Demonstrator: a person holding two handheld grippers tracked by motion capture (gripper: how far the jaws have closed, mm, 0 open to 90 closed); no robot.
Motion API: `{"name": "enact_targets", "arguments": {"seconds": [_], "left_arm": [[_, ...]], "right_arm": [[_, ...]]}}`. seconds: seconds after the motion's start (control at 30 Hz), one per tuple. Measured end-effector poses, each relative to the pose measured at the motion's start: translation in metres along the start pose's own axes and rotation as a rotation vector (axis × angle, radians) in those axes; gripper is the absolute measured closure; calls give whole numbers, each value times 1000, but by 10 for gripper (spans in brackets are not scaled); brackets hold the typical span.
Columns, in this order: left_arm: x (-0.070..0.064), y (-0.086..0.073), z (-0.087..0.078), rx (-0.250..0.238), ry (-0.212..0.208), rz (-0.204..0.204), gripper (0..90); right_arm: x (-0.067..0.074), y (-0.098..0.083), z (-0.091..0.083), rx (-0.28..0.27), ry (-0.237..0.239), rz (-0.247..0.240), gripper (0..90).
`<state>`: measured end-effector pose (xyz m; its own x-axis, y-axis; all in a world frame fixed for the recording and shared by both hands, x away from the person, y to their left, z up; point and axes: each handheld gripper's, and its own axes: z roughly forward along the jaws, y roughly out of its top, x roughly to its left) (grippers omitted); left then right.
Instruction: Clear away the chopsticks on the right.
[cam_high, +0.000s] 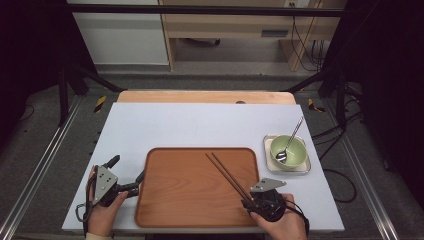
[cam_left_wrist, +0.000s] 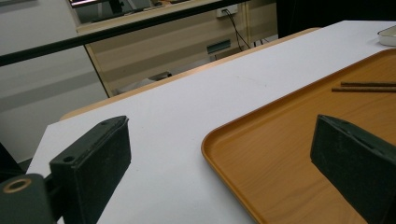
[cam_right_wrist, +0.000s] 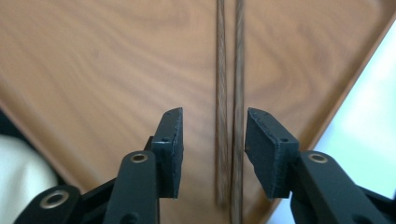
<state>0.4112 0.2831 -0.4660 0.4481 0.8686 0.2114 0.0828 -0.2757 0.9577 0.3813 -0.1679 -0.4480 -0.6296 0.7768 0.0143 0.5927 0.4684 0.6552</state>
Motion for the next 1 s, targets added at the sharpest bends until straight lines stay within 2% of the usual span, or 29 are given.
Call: {"name": "enact_targets", "arguments": {"seconds": [0.03,0.07,0.2,0.33,0.53,0.67,0.83,0.93,1.0], "left_arm": [[0,0,0,1,-1,2,46],[0,0,0,1,-1,3,46],[0,1,-1,-1,-4,6,46],[0,1,0,4,-7,11,46],[-2,2,-1,-1,-12,16,55],[-3,7,-5,-8,-32,8,76],[-7,18,-9,-22,-80,-8,110],[-11,28,-10,-27,-111,-12,138],[-14,36,-8,-18,-135,-4,143]], "right_arm": [[-1,2,1,-11,-4,20,543],[-3,4,3,-26,-9,2,533],[-9,14,10,-73,-32,-17,464],[-15,24,16,-105,-39,-6,393],[-15,34,20,-143,-50,-62,274],[-17,39,20,-178,-44,-58,175],[-23,45,12,-249,-33,-78,136],[-27,50,2,-314,-51,-73,163],[-32,53,-6,-353,-83,-77,191]]}}
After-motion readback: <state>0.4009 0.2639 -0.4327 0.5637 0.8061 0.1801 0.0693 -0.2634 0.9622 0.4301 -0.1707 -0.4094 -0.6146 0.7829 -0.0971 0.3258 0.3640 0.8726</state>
